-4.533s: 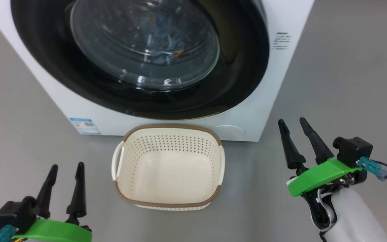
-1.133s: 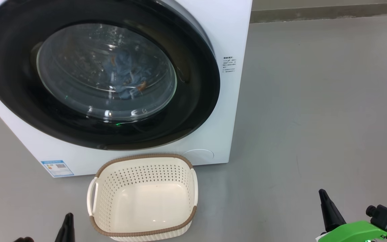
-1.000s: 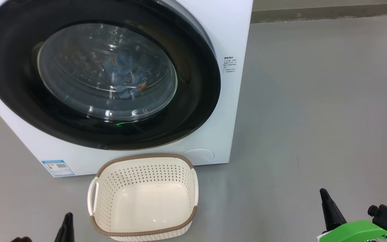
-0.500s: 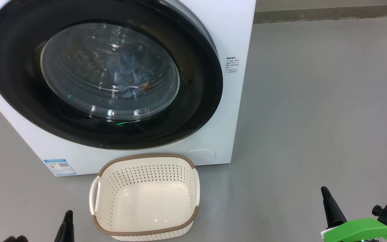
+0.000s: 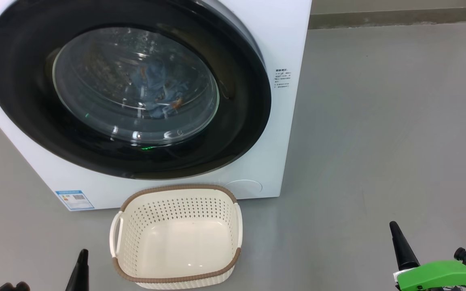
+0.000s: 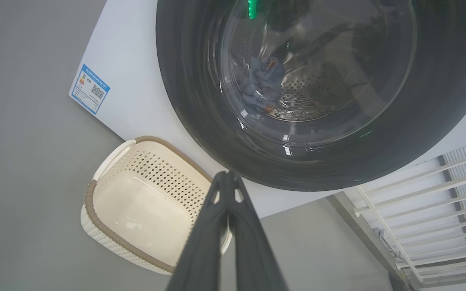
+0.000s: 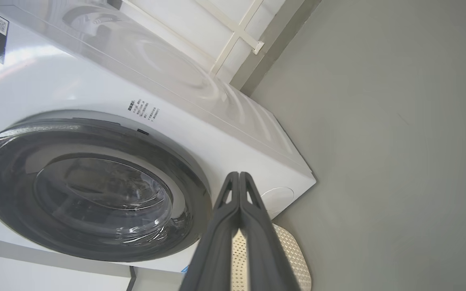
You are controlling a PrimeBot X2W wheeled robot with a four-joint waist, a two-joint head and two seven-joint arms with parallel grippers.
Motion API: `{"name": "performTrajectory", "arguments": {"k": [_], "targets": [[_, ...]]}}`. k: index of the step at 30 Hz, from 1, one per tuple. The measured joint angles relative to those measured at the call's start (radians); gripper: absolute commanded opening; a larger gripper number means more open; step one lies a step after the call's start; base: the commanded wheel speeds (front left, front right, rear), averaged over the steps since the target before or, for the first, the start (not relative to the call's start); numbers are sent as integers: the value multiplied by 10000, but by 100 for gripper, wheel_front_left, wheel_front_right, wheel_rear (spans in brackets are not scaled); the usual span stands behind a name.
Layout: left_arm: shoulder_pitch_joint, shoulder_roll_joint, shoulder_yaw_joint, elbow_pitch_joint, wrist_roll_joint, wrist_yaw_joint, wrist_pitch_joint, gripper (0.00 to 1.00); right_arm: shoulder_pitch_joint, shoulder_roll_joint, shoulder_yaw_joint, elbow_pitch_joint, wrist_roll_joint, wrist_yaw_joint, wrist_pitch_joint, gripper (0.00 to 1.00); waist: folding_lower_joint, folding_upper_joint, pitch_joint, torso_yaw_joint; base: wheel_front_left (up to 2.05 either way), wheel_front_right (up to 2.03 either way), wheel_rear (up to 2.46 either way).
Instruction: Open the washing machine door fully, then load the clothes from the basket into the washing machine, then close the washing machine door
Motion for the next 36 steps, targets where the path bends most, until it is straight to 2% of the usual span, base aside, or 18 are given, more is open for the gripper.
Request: {"name": "performTrajectory", "arguments": {"k": [36], "targets": [[-471, -240, 345, 58, -3689, 0, 1064, 0, -41, 176, -397, -568, 3494, -8, 1051, 0, 0, 0, -52, 223, 0, 0, 0]]}}
